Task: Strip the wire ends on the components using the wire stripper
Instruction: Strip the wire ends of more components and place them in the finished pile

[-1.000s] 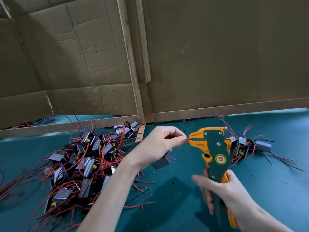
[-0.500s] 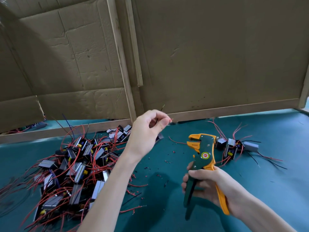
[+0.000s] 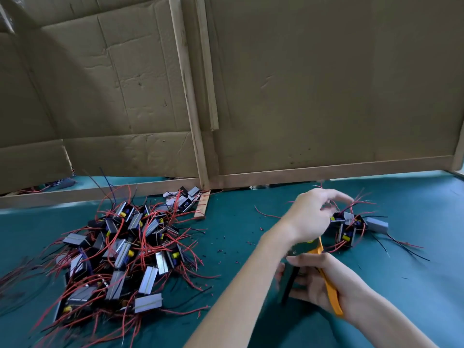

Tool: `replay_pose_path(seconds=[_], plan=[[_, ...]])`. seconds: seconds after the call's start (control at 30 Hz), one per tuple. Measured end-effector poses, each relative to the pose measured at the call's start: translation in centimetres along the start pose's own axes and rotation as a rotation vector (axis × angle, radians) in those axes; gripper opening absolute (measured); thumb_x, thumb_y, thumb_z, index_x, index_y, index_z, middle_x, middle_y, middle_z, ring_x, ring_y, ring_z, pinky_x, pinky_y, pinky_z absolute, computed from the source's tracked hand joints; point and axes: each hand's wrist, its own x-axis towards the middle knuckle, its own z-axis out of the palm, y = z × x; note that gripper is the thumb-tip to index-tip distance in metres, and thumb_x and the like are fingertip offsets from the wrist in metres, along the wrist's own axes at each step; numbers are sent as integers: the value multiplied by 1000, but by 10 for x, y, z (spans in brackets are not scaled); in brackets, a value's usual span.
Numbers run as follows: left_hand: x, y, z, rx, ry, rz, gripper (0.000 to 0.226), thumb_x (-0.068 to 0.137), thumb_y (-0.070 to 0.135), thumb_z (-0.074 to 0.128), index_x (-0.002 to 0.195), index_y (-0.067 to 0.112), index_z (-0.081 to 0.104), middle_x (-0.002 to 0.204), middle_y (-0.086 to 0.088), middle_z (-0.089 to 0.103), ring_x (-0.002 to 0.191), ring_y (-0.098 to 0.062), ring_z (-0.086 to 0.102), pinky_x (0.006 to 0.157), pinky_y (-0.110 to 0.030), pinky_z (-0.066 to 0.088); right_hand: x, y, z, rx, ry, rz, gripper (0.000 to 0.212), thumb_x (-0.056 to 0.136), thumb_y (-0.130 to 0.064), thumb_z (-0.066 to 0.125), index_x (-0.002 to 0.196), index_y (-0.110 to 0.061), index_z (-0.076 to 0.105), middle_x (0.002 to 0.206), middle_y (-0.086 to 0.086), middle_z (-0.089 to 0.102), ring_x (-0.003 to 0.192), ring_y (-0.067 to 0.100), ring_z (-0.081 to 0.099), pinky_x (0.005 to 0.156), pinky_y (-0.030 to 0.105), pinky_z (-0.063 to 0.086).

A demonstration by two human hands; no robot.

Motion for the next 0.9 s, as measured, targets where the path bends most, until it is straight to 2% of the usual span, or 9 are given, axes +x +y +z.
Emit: replay_pose_path(seconds=[0.07,0.17,0.3,0.37,0.47,0.53,0.77,0.83,0.9], plan=[[-20,-2,-29,31,-50,-42,36,95,-4,43,118,11,65,124,-4,64,111,-15,59,95,-25,46,1,0,-1,19,7,-8,24,64,2,63,88,0,61,77,24,66,64,37,69,56,45,59],[-55,-14,-86,233,-177,-200,33,93,-5,45,111,12,67,115,-1,67,91,1,61,82,-14,48,2,1,-1,31,2,-5,20,63,1,64,83,0,63,76,25,65,65,38,69,58,46,59],[-96,-44,-152,579,-211,-582,27,91,2,57,109,21,64,111,5,61,101,-11,56,86,-22,43,4,4,-1,7,4,-6,18,64,0,66,82,0,65,77,24,65,67,39,69,61,47,59],[-108,-60,-170,626,-219,-757,26,88,2,64,104,23,63,108,5,56,101,-14,53,86,-25,42,4,4,-1,4,2,-9,17,65,1,66,82,-1,65,78,24,65,67,39,69,60,47,59],[-117,-77,-178,635,-338,-932,34,82,15,75,113,21,62,119,1,58,114,-21,54,97,-35,44,4,3,-4,14,4,-20,18,64,1,67,82,0,66,79,24,65,68,39,69,61,48,59],[-118,-88,-175,629,-343,-968,38,79,21,78,114,19,65,116,3,60,114,-21,55,98,-35,45,4,3,-5,30,12,-24,21,62,1,69,83,1,66,80,25,65,69,40,69,62,49,59],[-112,-101,-169,564,-108,-811,11,79,17,76,78,19,66,79,7,63,70,-6,56,58,-20,39,4,3,-6,31,7,-27,20,63,1,68,83,1,66,79,26,65,69,40,69,61,49,59],[-110,-98,-171,518,-44,-750,14,80,15,76,78,20,63,80,7,62,73,-8,56,59,-21,38,4,2,-6,30,7,-25,17,64,1,67,81,1,67,80,26,65,68,40,69,61,49,59],[-108,-94,-169,491,-49,-721,20,79,11,76,87,21,61,93,4,63,87,-14,59,70,-24,43,4,2,-7,28,5,-26,16,64,1,67,81,1,67,80,26,66,68,40,69,61,49,59]])
